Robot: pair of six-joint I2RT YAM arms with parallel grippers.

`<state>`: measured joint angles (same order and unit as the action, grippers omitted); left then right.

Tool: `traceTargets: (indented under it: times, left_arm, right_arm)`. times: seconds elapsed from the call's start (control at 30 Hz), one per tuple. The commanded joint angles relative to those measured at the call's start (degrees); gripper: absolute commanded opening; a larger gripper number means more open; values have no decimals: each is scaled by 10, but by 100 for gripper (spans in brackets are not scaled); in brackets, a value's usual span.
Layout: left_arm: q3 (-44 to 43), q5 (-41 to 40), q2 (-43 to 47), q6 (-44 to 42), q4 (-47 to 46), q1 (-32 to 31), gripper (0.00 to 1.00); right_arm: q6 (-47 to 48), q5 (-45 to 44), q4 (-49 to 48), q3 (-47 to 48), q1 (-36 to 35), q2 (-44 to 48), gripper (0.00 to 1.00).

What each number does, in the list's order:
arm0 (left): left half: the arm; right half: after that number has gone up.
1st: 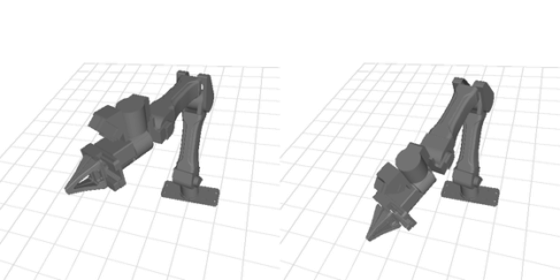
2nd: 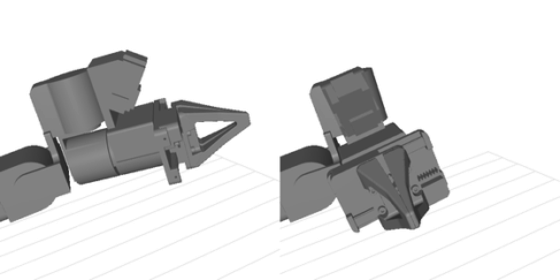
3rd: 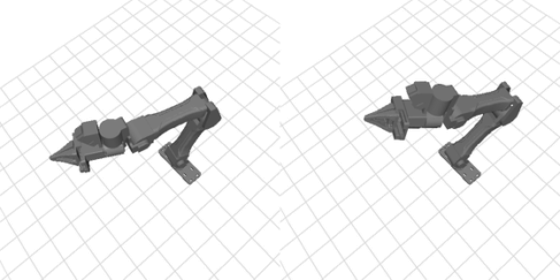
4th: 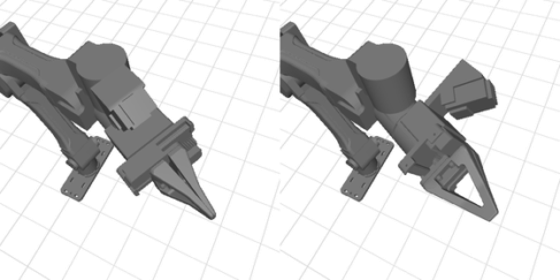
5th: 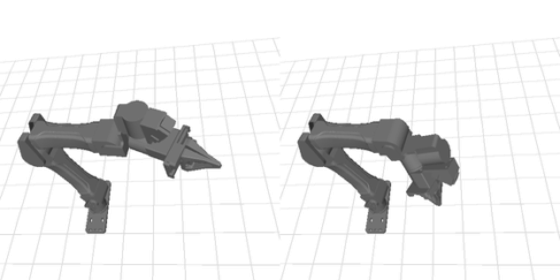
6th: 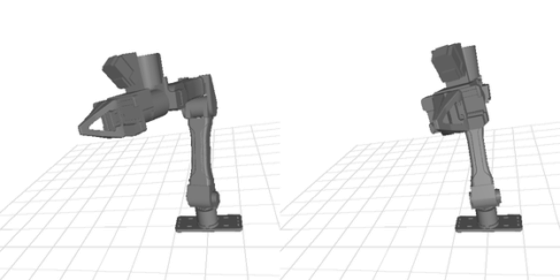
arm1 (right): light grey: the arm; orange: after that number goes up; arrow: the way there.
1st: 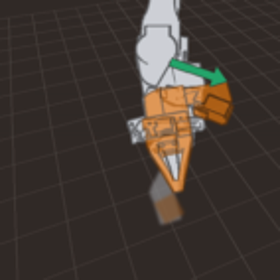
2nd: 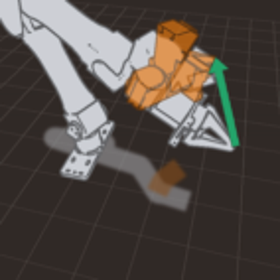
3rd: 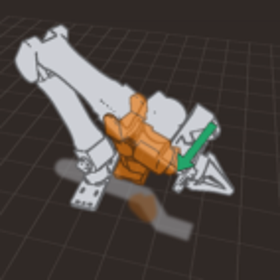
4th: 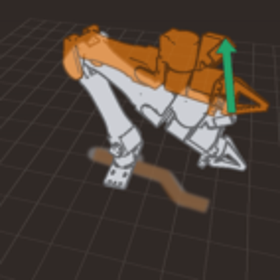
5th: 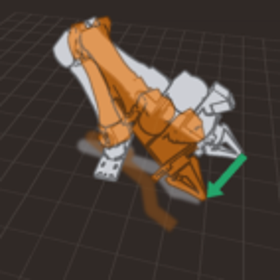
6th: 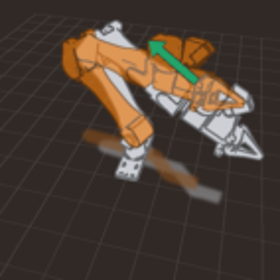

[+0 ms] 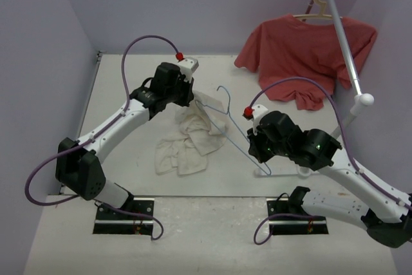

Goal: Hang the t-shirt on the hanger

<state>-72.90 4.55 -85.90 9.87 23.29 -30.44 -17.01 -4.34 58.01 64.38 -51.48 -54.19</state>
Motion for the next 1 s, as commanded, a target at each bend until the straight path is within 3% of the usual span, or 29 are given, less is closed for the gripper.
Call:
traceTargets:
  times: [0.0,0.13,0.27,0.37,0.53,0.63,0.77,0.87,0.97]
  left_arm:
    - [-29,65,32,-32,-14,3,0]
    - [-89,174,36,-70,25,2,0]
    - [-192,231,34,-132,137,3,0]
    - [-251,265,52,-188,202,3,0]
    - [-301,288,87,-252,271,3,0]
    - [-254,284,144,-285,244,2,0]
    - [-215,255,192,-286,215,1,0]
    - [-215,303,190,-270,197,2,0]
    - [-230,383,171,-260,173,2,0]
  right_arm:
    - [55,74,-67,0,-3,7,0]
    - [119,103,-130,-6,-3,20,0]
    - [250,234,-193,-28,-3,61,0]
    - [254,156,-255,-33,-1,86,0]
    - [328,147,-293,-14,3,64,0]
    - [376,150,-340,-25,23,74,0]
    - [368,263,-339,-6,85,68,0]
    - [329,306,-288,50,94,2,0]
    - [322,384,-304,59,91,-37,0]
